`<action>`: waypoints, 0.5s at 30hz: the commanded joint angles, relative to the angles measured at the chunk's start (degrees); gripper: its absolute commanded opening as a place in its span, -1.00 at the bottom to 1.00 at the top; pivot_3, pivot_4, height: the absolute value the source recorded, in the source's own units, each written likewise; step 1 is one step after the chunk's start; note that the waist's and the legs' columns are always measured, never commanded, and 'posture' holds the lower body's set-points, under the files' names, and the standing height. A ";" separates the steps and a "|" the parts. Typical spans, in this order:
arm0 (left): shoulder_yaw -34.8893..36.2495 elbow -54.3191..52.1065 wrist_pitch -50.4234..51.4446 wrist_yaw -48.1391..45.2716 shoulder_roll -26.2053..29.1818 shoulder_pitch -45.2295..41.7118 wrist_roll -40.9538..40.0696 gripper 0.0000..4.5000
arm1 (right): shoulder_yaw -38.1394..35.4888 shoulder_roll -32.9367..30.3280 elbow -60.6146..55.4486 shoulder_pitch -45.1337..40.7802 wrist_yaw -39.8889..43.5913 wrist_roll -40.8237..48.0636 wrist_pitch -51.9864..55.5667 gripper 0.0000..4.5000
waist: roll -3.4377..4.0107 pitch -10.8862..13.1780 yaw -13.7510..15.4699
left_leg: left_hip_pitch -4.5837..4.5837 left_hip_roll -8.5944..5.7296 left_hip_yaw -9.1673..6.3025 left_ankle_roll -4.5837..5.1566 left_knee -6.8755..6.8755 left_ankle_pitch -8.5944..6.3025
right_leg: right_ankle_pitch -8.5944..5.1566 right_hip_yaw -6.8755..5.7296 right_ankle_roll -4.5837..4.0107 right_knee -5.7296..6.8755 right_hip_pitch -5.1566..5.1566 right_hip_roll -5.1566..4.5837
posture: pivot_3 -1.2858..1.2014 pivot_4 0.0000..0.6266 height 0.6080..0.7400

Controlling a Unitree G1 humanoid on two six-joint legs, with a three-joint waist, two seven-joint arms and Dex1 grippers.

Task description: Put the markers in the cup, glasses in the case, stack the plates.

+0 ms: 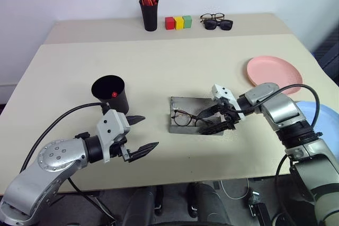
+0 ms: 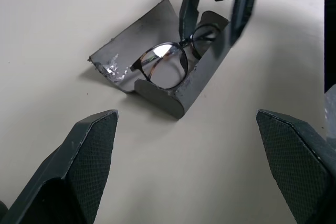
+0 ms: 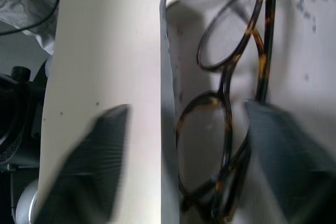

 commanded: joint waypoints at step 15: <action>-9.23 13.21 2.26 -8.95 -4.21 -25.18 -2.38 0.08 | -33.86 -7.96 -38.66 25.35 -22.71 22.43 27.30 1.00 | -0.07 -0.01 1.45 | -0.02 0.00 -0.01 0.02 0.10 -0.01 | 0.00 -0.01 0.01 -0.09 0.10 -0.01 | 0.03 -0.52 1.00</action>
